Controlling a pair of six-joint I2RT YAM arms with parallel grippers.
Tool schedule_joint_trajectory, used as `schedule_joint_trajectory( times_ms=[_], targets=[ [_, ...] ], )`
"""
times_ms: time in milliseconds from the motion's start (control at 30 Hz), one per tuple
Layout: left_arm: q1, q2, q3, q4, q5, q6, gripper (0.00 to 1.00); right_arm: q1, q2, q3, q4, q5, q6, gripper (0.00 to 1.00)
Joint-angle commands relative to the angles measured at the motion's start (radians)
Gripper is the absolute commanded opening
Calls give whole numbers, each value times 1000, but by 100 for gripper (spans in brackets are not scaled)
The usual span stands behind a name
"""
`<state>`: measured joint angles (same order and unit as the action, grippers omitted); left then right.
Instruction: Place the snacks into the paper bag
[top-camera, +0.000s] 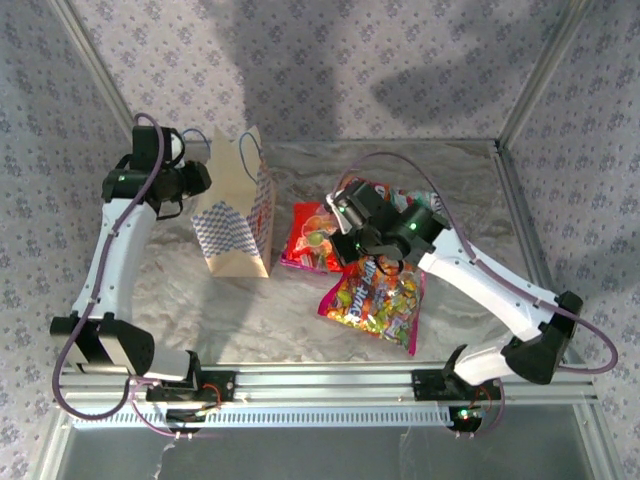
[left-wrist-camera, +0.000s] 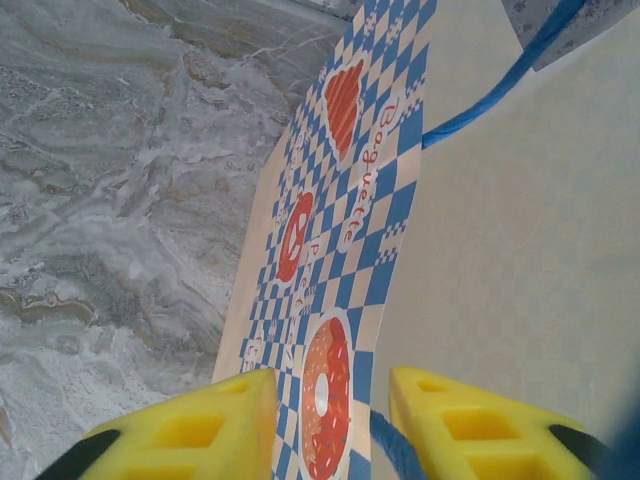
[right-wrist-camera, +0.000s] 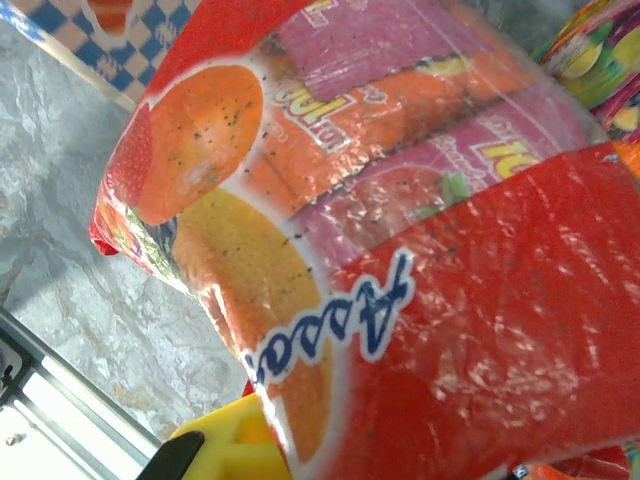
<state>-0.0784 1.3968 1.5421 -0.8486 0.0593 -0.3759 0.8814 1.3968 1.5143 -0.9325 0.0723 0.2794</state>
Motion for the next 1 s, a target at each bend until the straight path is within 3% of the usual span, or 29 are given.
schedule_joint_trajectory(
  times_ms=[0,133,267,333,400,567,867,967],
  targets=[
    [4,-1,-4,28,-7,-10,29,-9,-41,99,28,59,-67,0],
    [5,-10,-16,36,-5,-12,22,-14,-35,153,23,66,-106,0],
    [5,-4,-25,27,-12,-10,5,-25,-19,228,16,69,-133,0],
    [4,-14,-46,45,-9,-18,6,-33,5,293,-9,80,-140,0],
    [5,-25,-62,58,-3,-27,15,-36,22,340,-9,93,-157,0],
    [4,-23,-59,50,10,-21,22,-41,40,405,28,79,-198,0],
    [5,-39,-66,57,48,-48,10,-40,114,592,66,16,-255,0],
    [5,-48,-69,52,75,-66,1,-38,161,698,61,4,-275,0]
  ],
)
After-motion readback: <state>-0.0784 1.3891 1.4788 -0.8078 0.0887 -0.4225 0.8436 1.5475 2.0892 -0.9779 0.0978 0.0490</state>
